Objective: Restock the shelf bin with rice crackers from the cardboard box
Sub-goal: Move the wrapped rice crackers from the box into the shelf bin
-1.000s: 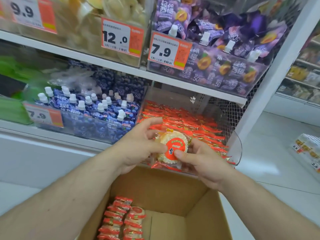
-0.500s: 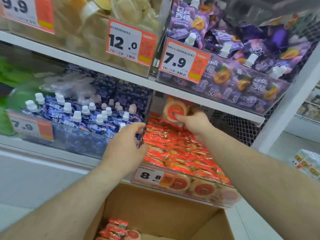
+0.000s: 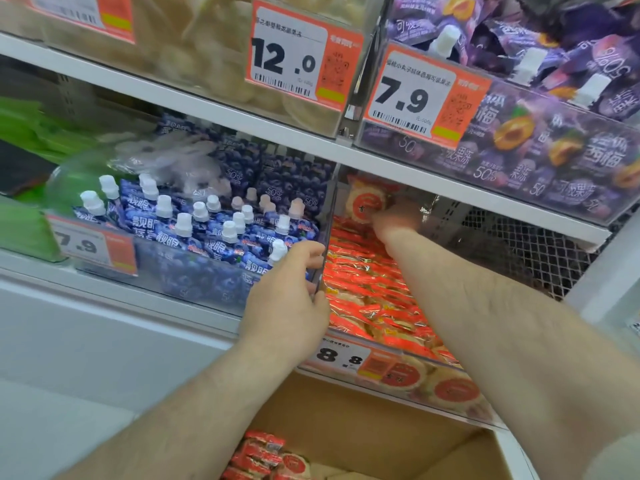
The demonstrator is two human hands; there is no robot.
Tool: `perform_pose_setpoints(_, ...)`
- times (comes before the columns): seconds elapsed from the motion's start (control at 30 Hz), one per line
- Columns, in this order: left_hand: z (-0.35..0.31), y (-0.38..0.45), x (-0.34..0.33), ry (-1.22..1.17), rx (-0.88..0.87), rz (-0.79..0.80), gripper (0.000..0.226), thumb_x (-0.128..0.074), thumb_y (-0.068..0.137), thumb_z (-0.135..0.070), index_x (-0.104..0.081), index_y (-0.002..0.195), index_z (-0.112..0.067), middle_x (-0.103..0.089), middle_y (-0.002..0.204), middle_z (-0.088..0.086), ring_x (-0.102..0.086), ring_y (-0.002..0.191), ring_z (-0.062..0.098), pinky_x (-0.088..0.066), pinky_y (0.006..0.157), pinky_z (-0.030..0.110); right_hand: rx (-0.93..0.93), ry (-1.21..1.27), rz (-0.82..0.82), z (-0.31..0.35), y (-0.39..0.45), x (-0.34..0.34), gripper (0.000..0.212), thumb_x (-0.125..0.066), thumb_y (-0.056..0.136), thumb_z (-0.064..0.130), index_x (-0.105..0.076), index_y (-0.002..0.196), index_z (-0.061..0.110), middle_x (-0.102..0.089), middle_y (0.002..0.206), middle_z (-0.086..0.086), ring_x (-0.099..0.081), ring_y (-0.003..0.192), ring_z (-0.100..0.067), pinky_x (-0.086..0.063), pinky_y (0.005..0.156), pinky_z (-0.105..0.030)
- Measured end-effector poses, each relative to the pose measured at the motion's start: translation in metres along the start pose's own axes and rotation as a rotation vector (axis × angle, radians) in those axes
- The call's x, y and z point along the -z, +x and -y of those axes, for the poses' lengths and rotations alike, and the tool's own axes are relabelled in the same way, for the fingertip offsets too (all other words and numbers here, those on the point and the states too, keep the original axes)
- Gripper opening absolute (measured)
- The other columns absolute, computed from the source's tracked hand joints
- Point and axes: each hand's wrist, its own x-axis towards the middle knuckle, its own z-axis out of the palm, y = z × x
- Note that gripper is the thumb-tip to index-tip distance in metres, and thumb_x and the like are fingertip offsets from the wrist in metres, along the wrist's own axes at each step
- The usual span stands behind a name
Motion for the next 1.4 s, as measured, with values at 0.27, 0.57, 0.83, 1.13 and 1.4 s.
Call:
perform_pose_setpoints(0.27,-0.001,-0.002,-0.002,0.032,-0.014,-0.014,0.051,-0.06,0.085,-0.009,-0.04,0.113,-0.046,-0.055,0.101,-0.031,-0.058,0.078,-0.007,-0.039,0.065,0.01,-0.058,-0.072,0.051,0.01,-0.002,-0.01,0.028,-0.069,0.084,0.041,-0.057,0.095,0.019,-0.057,0.076,0.003,-0.049,0.057,-0.012,-0.039,0.049,-0.024)
perform_pose_setpoints(0.57,-0.003,-0.002,0.003,0.012,-0.005,-0.002,0.055,-0.064,0.086,-0.017,-0.038,0.129,-0.037,-0.052,0.106,-0.027,-0.058,0.085,-0.001,-0.053,0.081,0.038,0.004,0.096,0.215,-0.002,-0.009,-0.001,0.042,-0.077,0.079,0.036,-0.062,0.111,0.013,-0.067,0.106,-0.004,-0.062,0.088,-0.02,-0.052,0.075,-0.03)
perform_pose_setpoints(0.83,-0.007,-0.015,0.007,0.125,-0.292,-0.107,0.03,-0.065,0.077,-0.017,-0.038,0.078,-0.031,-0.042,0.079,-0.012,-0.044,0.066,0.009,-0.034,0.057,0.025,-0.009,0.13,0.177,-0.003,-0.062,0.041,0.045,-0.075,0.079,0.035,-0.059,0.115,0.012,-0.064,0.102,0.0,-0.06,0.083,-0.017,-0.049,0.072,-0.031)
perform_pose_setpoints(1.13,0.031,-0.046,-0.007,0.535,-0.196,0.721,0.012,-0.06,0.073,-0.025,-0.049,0.067,-0.024,-0.058,0.067,-0.008,-0.056,0.068,0.015,-0.05,0.066,0.032,0.912,0.412,-0.342,-0.045,-0.225,0.057,0.002,-0.063,0.075,0.0,-0.063,0.076,0.001,-0.056,0.074,-0.005,-0.047,0.07,-0.016,-0.038,0.068,-0.024)
perform_pose_setpoints(1.4,0.051,-0.061,-0.012,0.714,0.078,1.02,0.024,-0.062,0.086,-0.031,-0.06,0.109,-0.029,-0.061,0.106,-0.011,-0.058,0.097,0.011,-0.05,0.086,0.029,-0.066,0.21,0.321,-0.185,-0.29,-0.086,0.011,-0.058,0.082,0.009,-0.067,0.081,0.016,-0.063,0.079,0.004,-0.059,0.078,-0.014,-0.039,0.068,-0.019)
